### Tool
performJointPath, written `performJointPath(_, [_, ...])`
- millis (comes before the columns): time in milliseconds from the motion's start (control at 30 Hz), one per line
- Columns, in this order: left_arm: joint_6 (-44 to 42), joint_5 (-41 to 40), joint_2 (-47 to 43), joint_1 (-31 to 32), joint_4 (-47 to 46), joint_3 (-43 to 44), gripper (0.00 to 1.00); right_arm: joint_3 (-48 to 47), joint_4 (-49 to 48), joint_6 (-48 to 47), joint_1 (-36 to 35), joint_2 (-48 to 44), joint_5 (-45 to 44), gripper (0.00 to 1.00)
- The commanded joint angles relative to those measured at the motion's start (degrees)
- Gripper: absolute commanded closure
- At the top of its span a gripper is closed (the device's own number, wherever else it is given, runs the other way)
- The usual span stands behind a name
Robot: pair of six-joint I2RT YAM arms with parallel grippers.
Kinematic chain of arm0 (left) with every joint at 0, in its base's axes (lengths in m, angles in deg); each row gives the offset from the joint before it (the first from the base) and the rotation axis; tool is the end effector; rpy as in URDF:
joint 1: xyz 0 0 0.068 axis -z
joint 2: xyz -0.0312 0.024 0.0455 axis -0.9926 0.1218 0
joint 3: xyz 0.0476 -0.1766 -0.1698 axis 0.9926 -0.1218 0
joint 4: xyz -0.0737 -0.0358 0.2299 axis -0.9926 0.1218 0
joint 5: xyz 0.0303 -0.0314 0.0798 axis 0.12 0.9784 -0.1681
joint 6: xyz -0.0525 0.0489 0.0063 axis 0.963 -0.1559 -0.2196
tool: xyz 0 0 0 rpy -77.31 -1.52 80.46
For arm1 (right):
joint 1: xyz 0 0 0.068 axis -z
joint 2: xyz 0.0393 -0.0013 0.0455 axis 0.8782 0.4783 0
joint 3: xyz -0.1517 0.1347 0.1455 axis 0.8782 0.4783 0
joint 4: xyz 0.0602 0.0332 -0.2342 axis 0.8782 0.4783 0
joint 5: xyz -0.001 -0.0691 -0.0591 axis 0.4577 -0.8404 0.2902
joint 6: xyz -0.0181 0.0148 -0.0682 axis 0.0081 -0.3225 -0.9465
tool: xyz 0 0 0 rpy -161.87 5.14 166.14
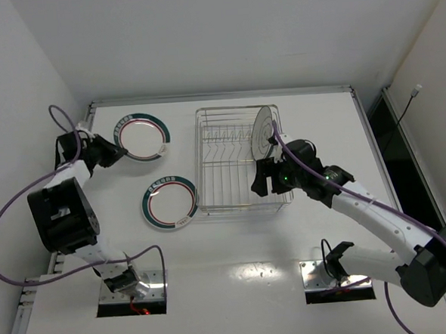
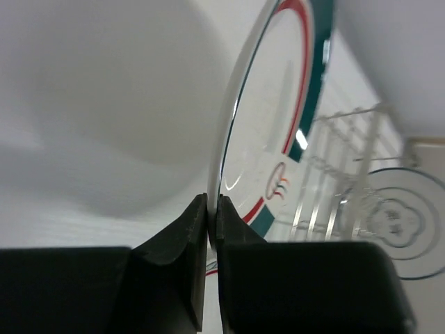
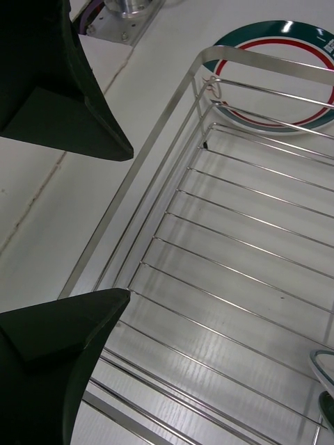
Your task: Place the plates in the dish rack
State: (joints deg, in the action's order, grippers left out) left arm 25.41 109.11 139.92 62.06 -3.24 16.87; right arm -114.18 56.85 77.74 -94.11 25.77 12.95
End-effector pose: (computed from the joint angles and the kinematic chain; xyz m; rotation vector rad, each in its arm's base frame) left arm 0.3414 0.0969 0.1853 -0.8140 2.0968 -0.7784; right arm 0.2040 0.1363 0.2320 -0.1032 2.3792 0.6348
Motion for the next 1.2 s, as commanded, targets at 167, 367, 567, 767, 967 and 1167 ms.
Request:
performJointPath(167, [30.04,27.04,1.10,-0.50,-53.01,-11.77,1.00,-0.54,-2.71,-0.73,0.34,-1.47,0.61,0.29])
performJointPath(367, [65.74,31.11,10.49,2.66,-104.73,-15.13,1.00,-3.00,-2.10,-0.12,0.34,-4.12,0.08,0.26])
performJointPath(567, [62.37,33.57,8.67,11.36,-100.60,-13.72,1.00,-8.44,-4.38,0.94,0.34,-2.71,3.41,0.23])
performJointPath(767, [36.10,34.11,0.15,19.97,-66.58,-11.18,1.00,-15.21,-6.84,0.42,1.66,4.75,5.61,0.21])
performJointPath(967, [10.26,31.21,-4.60,24.37,-32.30,-4.50,1.00,-19.43,-10.35,1.11,4.21,10.21,9.48,0.21])
performJointPath(1167, [9.17,30.59,-4.61,26.22,-31.20,-3.97,1.00,-20.05,-13.96,3.57,6.93,14.07,13.52,0.27])
